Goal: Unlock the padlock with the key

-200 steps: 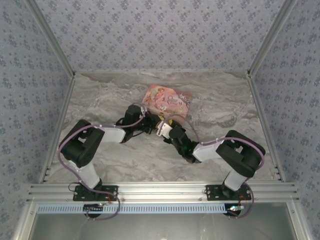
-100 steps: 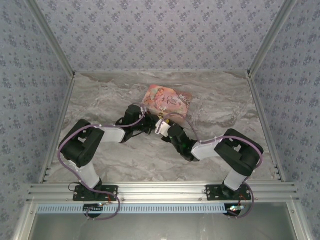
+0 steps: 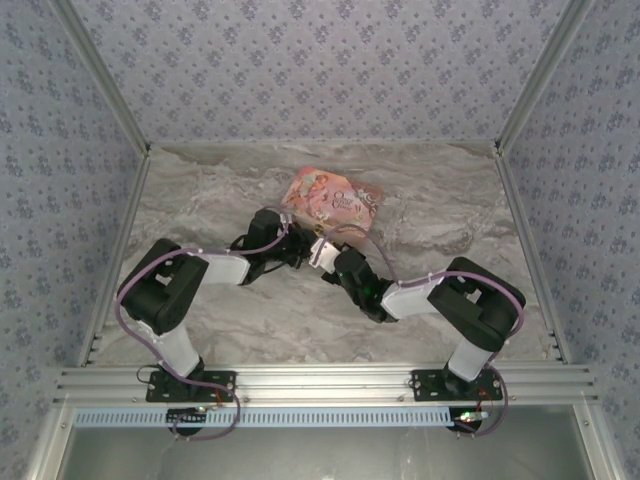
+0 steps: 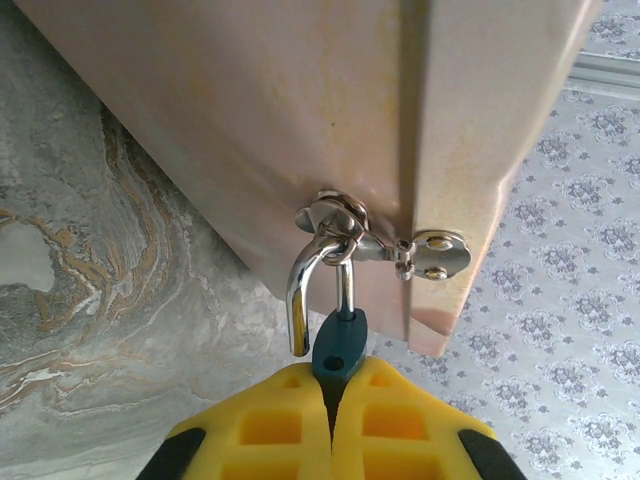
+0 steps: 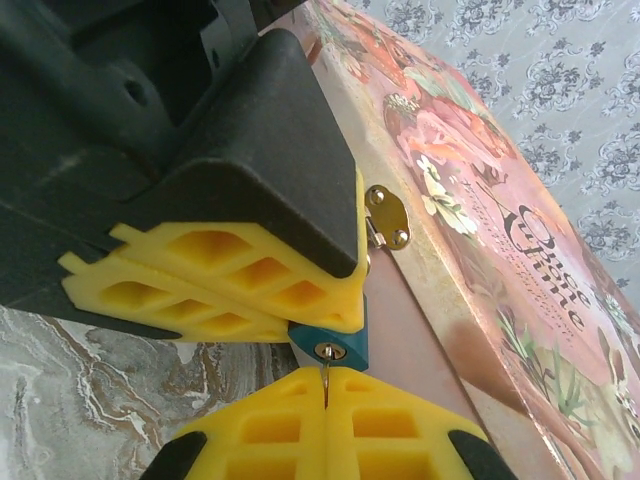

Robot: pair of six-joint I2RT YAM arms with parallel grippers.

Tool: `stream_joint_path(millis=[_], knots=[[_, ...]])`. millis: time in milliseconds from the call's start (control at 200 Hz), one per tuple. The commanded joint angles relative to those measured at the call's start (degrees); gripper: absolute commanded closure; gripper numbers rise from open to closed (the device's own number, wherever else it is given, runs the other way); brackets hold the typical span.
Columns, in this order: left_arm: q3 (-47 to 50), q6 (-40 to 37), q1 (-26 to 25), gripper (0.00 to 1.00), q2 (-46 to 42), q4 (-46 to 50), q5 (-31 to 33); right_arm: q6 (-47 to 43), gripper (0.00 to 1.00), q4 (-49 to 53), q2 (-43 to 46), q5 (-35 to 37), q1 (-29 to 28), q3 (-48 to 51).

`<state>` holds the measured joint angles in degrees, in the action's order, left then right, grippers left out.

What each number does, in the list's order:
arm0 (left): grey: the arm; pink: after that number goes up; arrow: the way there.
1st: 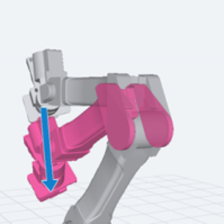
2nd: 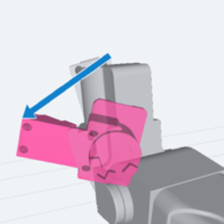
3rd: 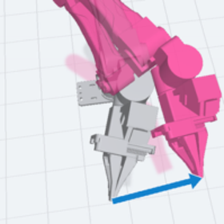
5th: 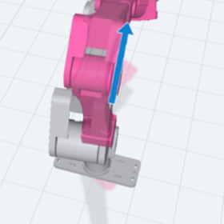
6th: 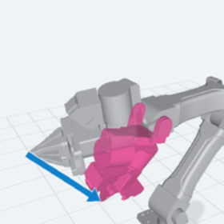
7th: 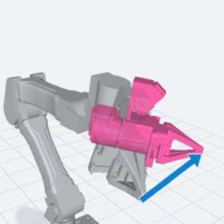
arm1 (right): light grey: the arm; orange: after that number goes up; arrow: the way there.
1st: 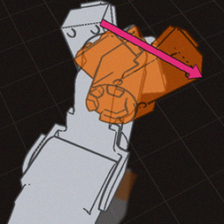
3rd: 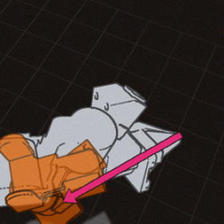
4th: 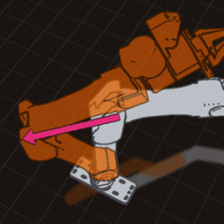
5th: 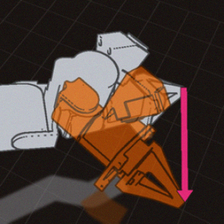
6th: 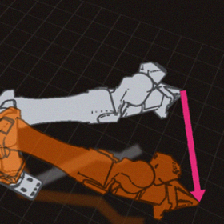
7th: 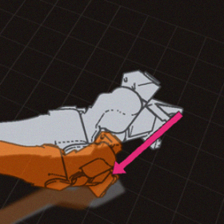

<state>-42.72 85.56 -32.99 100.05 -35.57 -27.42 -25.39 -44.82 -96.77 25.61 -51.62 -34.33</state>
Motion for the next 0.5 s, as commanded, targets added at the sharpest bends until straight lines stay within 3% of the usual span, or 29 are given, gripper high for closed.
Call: stream_joint_path(millis=[0,235,495], knots=[[-1.3,-0.59,-0.22,1.0,-1.88,-3.19,-1.87,2.1,1.0,0.67,-0.64,-0.73,0.02,-1.45],[-1.17,-0.61,-0.22,1.0,-2.13,-3.19,-1.86,7.98,1.0,3.64,0.02,-7.64,1.08,-2.28],[-0.77,-0.74,-0.18,1.0,-2.94,-3.01,-1.32,23.87,1.0,4.12,-0.17,-19.59,4.93,-2.33]])
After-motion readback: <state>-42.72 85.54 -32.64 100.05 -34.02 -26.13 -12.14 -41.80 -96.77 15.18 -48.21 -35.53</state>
